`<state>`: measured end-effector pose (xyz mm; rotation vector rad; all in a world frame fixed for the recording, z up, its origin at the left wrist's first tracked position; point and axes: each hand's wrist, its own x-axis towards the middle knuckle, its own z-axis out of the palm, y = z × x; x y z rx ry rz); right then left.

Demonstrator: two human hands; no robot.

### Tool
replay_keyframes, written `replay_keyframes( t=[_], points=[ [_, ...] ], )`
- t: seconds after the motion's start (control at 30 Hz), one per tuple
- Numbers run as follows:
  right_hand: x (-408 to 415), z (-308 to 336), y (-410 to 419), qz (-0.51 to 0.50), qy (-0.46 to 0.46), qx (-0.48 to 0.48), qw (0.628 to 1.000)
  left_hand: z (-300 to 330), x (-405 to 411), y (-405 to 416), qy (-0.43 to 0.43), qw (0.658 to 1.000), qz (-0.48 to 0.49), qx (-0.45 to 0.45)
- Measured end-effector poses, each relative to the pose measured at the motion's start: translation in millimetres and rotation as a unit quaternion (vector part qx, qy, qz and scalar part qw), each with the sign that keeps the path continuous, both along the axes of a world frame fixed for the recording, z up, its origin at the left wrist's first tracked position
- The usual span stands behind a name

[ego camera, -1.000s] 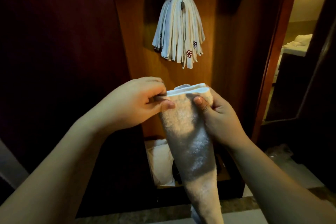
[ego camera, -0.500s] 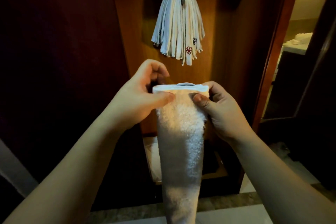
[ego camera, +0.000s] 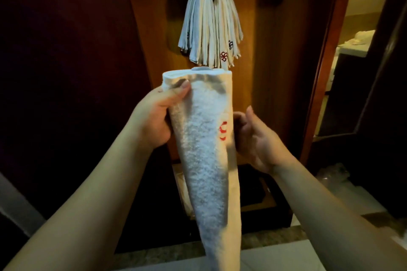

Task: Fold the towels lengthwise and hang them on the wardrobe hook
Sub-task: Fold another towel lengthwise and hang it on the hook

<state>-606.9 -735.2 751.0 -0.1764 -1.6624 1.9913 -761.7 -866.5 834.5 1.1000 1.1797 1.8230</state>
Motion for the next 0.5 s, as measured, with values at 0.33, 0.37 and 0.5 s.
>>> replay_keyframes(
  t=[0.33, 0.37, 0.5],
  points=[
    [-13, -44, 9, 0.019, -0.138, 0.005, 0.99, 16, -16, 8, -0.039, 0.998, 0.001, 0.044],
    [-13, -44, 7, 0.023, -0.133, 0.011, 0.991, 17, -17, 9, -0.038, 0.998, -0.001, 0.044],
    [-15, -39, -3, -0.029, -0.13, 0.075, 0.988, 22, -20, 10, -0.031, 0.998, -0.012, 0.044]
  ],
)
